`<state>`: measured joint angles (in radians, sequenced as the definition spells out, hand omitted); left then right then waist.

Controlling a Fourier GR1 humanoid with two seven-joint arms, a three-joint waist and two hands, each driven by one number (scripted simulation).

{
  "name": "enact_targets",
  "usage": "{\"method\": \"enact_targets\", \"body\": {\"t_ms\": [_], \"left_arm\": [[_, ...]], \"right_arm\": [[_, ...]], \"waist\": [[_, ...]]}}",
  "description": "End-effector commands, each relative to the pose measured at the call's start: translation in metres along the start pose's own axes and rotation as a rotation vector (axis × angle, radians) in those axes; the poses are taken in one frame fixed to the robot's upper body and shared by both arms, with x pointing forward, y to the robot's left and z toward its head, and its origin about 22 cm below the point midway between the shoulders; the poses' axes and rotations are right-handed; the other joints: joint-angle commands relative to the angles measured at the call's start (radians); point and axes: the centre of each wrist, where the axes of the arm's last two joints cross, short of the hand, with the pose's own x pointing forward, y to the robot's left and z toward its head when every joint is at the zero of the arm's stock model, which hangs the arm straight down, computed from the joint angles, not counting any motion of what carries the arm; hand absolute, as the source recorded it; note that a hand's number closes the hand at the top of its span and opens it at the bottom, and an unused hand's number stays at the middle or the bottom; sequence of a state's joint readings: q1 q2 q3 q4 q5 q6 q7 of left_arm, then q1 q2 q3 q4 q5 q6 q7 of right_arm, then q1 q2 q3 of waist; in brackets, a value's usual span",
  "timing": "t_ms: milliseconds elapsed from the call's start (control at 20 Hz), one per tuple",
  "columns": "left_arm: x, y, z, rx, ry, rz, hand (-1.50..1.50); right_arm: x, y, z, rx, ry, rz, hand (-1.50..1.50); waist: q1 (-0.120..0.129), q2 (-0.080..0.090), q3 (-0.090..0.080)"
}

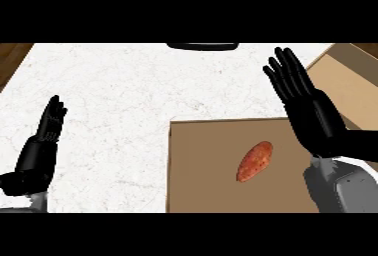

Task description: Pick the sweet potato from the tray and place it in the cardboard box

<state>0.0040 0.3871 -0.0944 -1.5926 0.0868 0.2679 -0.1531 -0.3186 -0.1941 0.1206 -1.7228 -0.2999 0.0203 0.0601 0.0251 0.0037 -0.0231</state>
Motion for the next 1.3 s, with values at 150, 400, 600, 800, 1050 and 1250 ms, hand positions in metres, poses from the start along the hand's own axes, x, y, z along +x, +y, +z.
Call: {"method": "enact_targets", "body": {"t_ms": [150, 400, 600, 800, 1050, 1250], "left_arm": [[0.009, 0.008, -0.005, -0.121, -0.044, -0.072, 0.00], [0.017, 0.000, -0.006, -0.242, -0.041, -0.072, 0.00], [0.022, -0.002, -0.017, -0.300, -0.040, -0.068, 0.00], [0.024, -0.013, -0.037, -0.354, -0.086, -0.080, 0.00], [0.038, -0.007, -0.045, -0.389, -0.092, -0.053, 0.00], [0.040, -0.020, -0.045, -0.416, -0.103, -0.053, 0.00]], "right_arm": [[0.044, -0.056, 0.024, -0.467, -0.037, 0.346, -1.50], [0.045, -0.102, 0.077, -0.690, 0.259, 0.736, -1.50], [0.061, -0.063, 0.116, -0.649, 0.244, 0.887, -1.50], [0.069, -0.034, 0.129, -0.538, 0.293, 1.049, -1.50], [0.090, -0.003, 0.134, -0.441, 0.513, 1.166, -1.50], [0.092, 0.011, 0.127, -0.284, 0.700, 1.254, -1.50]], "waist": [[-0.118, -0.026, 0.019], [-0.184, -0.029, 0.016], [-0.131, -0.021, 0.019], [-0.085, -0.006, 0.019], [-0.043, -0.005, 0.018], [-0.016, 0.001, 0.018]]}}
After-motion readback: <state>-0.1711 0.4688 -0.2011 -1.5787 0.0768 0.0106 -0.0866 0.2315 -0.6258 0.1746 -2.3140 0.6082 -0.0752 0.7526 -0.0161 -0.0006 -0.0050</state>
